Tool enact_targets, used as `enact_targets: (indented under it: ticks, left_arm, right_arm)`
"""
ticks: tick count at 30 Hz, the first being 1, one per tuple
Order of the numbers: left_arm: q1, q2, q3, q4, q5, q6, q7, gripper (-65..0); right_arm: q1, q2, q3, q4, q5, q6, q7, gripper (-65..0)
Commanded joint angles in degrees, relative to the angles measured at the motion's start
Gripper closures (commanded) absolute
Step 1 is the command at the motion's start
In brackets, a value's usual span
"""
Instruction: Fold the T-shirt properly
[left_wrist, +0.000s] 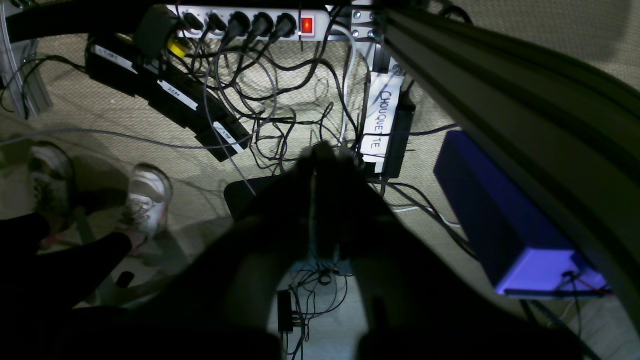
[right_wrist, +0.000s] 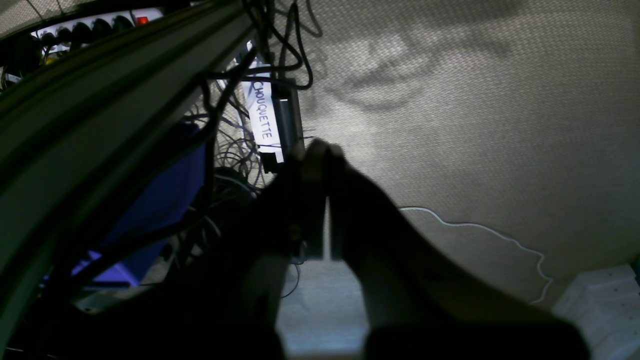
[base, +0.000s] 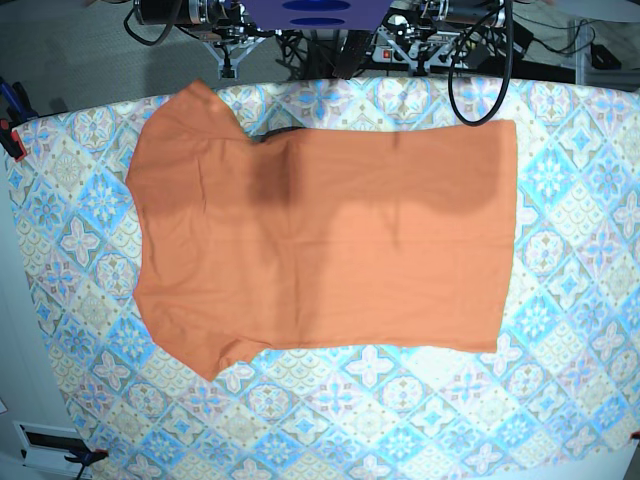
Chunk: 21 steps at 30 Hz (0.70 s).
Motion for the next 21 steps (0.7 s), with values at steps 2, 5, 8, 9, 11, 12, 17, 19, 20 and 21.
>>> enact_targets:
  ticks: [2,5,8,9,11,12,17,19,20,21]
  left_arm:
    - [-0.1,0.1,0.1,0.1,0.2,-0.1,0.3,0.0]
    - [-0.1,0.1,0.1,0.1,0.2,-0.1,0.3,0.0]
    - [-0.1,0.1,0.0,0.1,0.1,-0.1,0.3,0.0]
    - [-0.1,0.2,0.0,0.1,0.1,-0.1,0.3,0.0]
    - [-0.1,0.2,0.1,0.1,0.4,-0.1,0.2,0.0]
    - [-0.1,0.2,0.1,0.1,0.5,-0.1,0.2,0.0]
    - [-0.8,0.1,0.0,0.1,0.2,-0.1,0.4,0.0]
    - [-0.9,0.1,0.2,0.1,0.6,-0.1,0.4,0.0]
    - [-0.9,0.1,0.2,0.1,0.6,-0.1,0.4,0.0]
    - [-0.8,0.1,0.2,0.1,0.6,-0.1,0.3,0.0]
  right_arm:
    - [0.1,0.2,0.0,0.1,0.1,0.2,0.0,0.0]
    - [0.1,0.2,0.0,0.1,0.1,0.2,0.0,0.0]
    - [0.1,0.2,0.0,0.1,0.1,0.2,0.0,0.0]
    - [0.1,0.2,0.1,0.1,0.1,0.2,0.0,0.0]
    - [0.1,0.2,0.2,0.1,0.1,0.2,-0.3,0.0]
    - [0.1,0.2,0.2,0.1,0.1,0.2,-0.2,0.0]
    - [0.1,0.1,0.0,0.2,0.1,0.2,0.0,0.0]
    - [0.1,0.1,0.0,0.1,0.1,0.2,0.0,0.0]
    - [0.1,0.1,0.0,0.1,0.1,0.2,-0.1,0.0]
    - [0.1,0.1,0.0,0.1,0.1,0.2,0.0,0.0]
